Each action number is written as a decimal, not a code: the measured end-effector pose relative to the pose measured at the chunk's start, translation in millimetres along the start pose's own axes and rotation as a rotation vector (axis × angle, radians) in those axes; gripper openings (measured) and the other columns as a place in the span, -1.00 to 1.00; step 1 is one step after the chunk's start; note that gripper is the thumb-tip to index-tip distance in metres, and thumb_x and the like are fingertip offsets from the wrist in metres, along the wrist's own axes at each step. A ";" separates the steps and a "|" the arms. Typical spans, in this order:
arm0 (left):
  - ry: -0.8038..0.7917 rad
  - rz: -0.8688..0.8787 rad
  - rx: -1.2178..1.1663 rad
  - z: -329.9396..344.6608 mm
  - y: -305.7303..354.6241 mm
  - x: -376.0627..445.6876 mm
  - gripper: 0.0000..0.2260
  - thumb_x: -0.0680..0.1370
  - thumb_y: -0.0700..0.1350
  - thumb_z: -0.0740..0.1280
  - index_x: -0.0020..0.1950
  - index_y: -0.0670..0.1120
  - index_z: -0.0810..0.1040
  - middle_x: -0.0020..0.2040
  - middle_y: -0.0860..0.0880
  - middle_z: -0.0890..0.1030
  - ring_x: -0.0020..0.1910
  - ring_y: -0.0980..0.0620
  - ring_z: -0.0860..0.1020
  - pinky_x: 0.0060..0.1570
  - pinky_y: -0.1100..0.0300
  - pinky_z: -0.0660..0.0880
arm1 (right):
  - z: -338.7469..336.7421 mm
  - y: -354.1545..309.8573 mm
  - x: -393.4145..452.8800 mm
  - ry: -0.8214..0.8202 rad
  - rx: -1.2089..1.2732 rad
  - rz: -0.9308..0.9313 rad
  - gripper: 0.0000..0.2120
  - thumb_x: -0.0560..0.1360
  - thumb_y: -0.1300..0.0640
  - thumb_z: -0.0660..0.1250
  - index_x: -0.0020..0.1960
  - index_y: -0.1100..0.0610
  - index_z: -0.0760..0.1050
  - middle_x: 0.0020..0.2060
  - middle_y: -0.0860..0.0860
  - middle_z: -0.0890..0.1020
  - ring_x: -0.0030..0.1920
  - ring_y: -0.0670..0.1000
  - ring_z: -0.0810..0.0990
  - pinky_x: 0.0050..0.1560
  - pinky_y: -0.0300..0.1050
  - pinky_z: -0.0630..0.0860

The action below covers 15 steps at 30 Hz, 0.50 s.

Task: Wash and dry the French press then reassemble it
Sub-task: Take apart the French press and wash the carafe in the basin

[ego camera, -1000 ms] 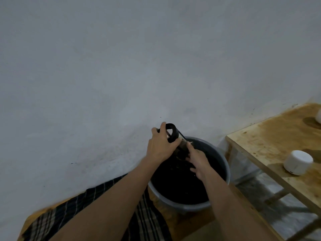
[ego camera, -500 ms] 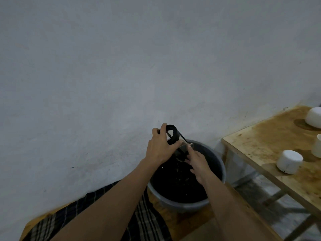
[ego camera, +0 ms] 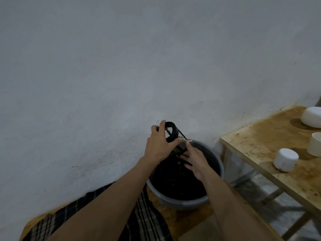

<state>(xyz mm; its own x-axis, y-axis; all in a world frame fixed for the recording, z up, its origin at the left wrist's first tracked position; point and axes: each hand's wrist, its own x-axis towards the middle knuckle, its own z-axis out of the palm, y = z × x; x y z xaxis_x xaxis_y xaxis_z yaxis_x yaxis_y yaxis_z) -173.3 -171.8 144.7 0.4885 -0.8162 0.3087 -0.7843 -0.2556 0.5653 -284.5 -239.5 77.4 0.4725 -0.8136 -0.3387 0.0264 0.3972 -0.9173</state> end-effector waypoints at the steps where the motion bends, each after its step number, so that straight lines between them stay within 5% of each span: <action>1: -0.002 0.002 0.002 0.0 -1.1 -0.5 -0.32 0.45 0.21 0.38 0.46 0.00 0.20 0.28 -0.07 0.34 0.12 -0.12 0.53 0.11 0.07 0.42 | -0.3 0.5 -0.1 -0.002 -0.009 0.003 -0.53 0.56 -0.19 0.21 0.33 0.08 0.41 0.16 0.06 0.58 0.13 0.02 0.57 0.37 0.15 0.36; 15: -0.011 0.006 -0.025 -0.5 -2.4 0.5 -0.30 0.45 0.22 0.38 0.47 -0.01 0.20 0.29 -0.07 0.34 0.15 -0.11 0.50 0.15 0.03 0.44 | -2.4 -0.9 -0.2 0.027 -0.049 -0.021 -0.53 0.57 -0.17 0.20 0.34 0.11 0.42 0.18 0.07 0.58 0.15 0.04 0.58 0.35 0.10 0.39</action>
<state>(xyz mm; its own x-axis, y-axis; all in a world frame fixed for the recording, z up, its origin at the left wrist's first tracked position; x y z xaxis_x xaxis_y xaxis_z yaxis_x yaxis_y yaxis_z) -171.0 -171.3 143.9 0.4795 -0.8235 0.3032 -0.7769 -0.2378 0.5829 -286.8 -240.7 77.7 0.4484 -0.8329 -0.3245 -0.0079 0.3593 -0.9332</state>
